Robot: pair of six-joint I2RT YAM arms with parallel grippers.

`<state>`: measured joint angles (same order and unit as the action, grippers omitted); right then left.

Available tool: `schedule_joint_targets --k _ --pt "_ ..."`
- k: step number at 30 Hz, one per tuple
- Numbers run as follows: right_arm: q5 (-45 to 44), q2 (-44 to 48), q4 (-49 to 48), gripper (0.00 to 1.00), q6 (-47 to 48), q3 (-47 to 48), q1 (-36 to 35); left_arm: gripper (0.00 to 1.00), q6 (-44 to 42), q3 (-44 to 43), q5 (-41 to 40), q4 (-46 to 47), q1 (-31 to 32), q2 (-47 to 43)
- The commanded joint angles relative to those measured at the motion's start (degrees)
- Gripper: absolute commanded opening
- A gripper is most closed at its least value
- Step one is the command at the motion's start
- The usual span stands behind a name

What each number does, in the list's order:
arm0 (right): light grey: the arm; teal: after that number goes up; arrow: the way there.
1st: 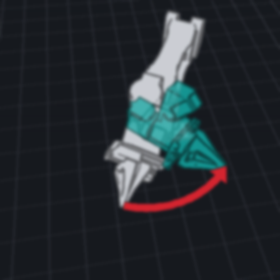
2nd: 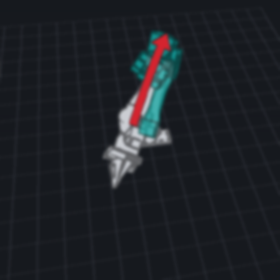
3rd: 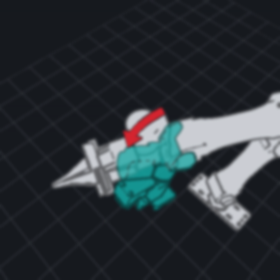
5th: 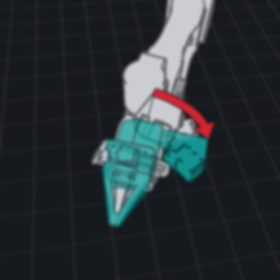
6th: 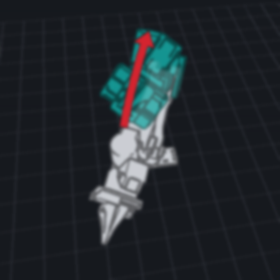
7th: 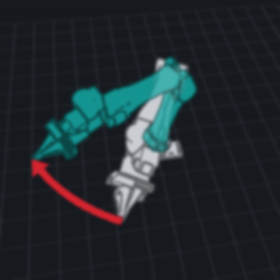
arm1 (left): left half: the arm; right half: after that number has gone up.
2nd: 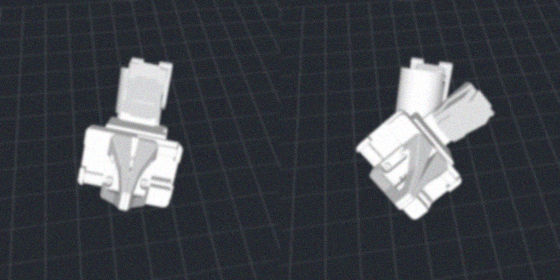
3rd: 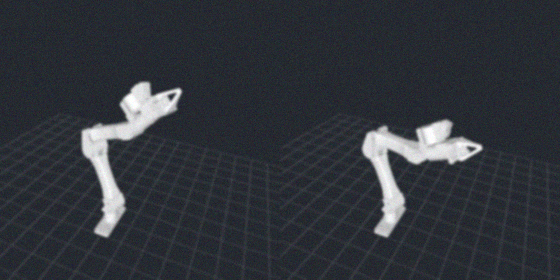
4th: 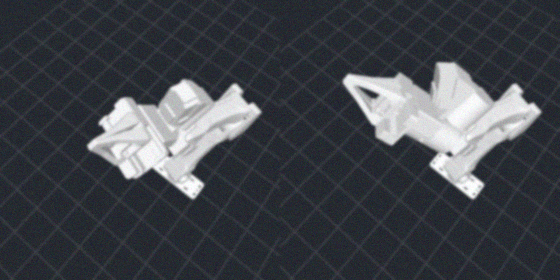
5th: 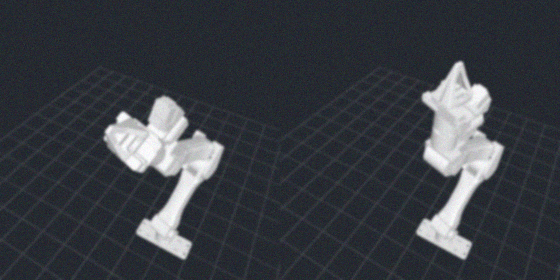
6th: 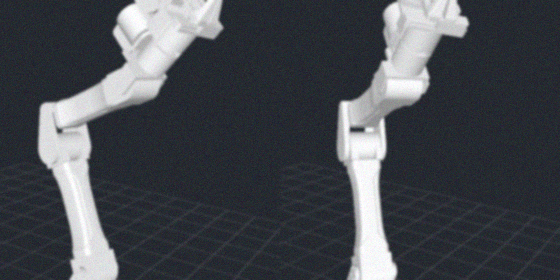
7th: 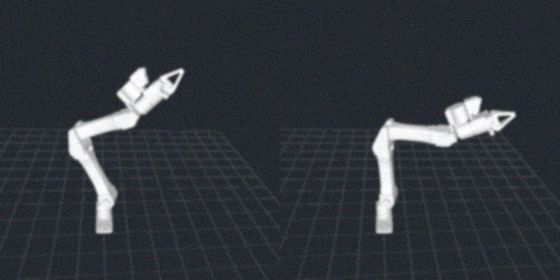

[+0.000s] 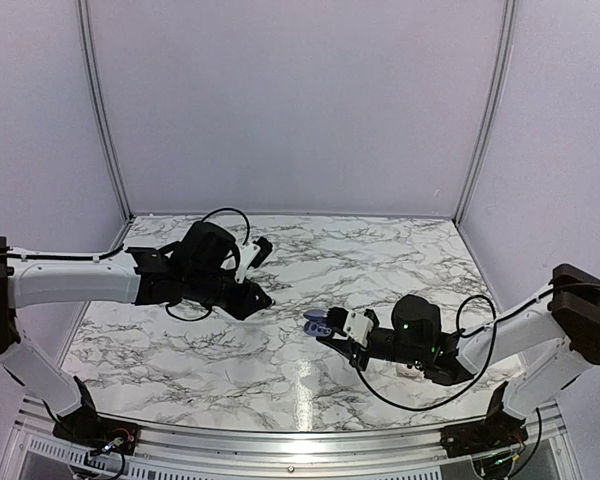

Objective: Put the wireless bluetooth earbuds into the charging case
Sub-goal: Pick up the left earbud from the center of the board, then insert the left earbud into the left side groove of the charging case.

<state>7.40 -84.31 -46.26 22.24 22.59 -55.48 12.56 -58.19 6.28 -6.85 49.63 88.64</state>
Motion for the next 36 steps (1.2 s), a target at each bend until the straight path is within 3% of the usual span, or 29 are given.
schedule_joint_targets --k 1,13,36 --pt "-2.4 -1.0 -5.2 0.00 3.9 2.5 -1.9 0.12 -0.8 0.4 4.3 -0.2 2.8 -4.0" --pt "-4.8 -1.4 -6.6 0.00 2.6 2.6 -3.0 0.13 1.1 -2.5 6.7 -0.1 7.2 -0.5" --pt "-5.0 -4.4 -7.9 0.00 0.7 4.3 -3.9 0.14 3.2 -6.7 5.2 -0.3 8.4 4.2"
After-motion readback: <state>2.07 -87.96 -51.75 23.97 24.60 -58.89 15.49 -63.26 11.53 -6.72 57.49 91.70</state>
